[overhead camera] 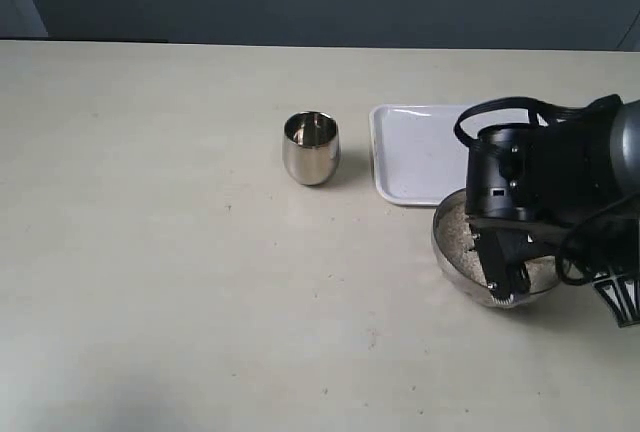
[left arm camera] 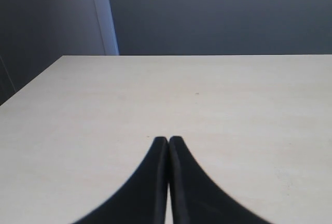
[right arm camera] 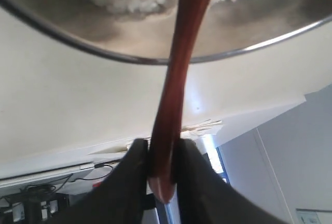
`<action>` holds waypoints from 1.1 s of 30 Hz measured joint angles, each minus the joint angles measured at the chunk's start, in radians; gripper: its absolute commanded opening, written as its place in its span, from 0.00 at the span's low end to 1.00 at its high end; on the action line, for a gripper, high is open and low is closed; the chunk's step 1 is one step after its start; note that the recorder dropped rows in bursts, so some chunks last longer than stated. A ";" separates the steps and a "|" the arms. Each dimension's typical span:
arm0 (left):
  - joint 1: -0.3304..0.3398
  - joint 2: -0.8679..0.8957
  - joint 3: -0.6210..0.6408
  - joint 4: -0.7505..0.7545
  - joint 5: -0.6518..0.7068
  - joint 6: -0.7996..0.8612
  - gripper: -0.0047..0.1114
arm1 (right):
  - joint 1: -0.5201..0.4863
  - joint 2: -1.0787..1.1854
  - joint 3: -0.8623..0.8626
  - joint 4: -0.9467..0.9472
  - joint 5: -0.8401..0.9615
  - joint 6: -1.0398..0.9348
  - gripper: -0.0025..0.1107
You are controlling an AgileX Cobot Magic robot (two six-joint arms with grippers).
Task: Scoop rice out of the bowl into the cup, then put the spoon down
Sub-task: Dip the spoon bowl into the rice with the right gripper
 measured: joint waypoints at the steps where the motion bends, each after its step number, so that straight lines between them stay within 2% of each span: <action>1: 0.000 0.000 0.000 0.000 0.000 0.000 0.04 | 0.000 0.000 -0.010 0.020 0.000 -0.013 0.01; 13: 0.000 0.000 0.000 0.000 0.000 0.000 0.04 | 0.000 0.002 -0.068 0.121 0.002 -0.117 0.01; 33: 0.000 0.000 0.000 0.000 0.000 0.000 0.04 | 0.000 0.002 -0.068 0.126 0.002 -0.127 0.01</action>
